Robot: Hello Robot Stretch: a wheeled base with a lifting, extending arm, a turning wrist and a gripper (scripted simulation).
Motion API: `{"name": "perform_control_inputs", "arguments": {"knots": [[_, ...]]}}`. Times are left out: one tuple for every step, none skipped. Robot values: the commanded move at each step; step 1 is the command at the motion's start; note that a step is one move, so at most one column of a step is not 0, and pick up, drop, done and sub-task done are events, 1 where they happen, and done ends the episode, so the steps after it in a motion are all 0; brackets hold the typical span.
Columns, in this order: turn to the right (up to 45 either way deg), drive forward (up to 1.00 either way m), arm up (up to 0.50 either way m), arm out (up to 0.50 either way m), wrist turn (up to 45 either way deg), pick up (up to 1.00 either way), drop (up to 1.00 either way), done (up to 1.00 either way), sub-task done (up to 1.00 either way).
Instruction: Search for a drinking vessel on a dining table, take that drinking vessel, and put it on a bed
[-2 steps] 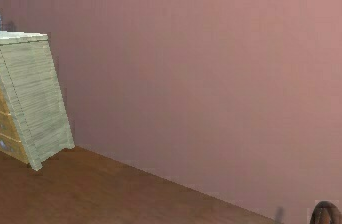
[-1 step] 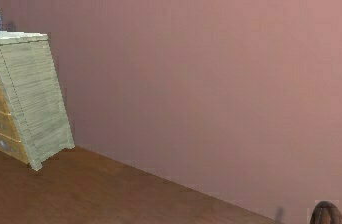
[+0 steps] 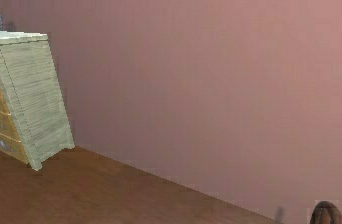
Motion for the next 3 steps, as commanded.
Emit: {"name": "perform_control_inputs", "arguments": {"knots": [[0.0,0.00,0.00,0.00,45.0,0.00,0.00,0.00,0.00],[0.0,0.00,0.00,0.00,45.0,0.00,0.00,0.00,0.00],[0.0,0.00,0.00,0.00,45.0,0.00,0.00,0.00,0.00]]}}
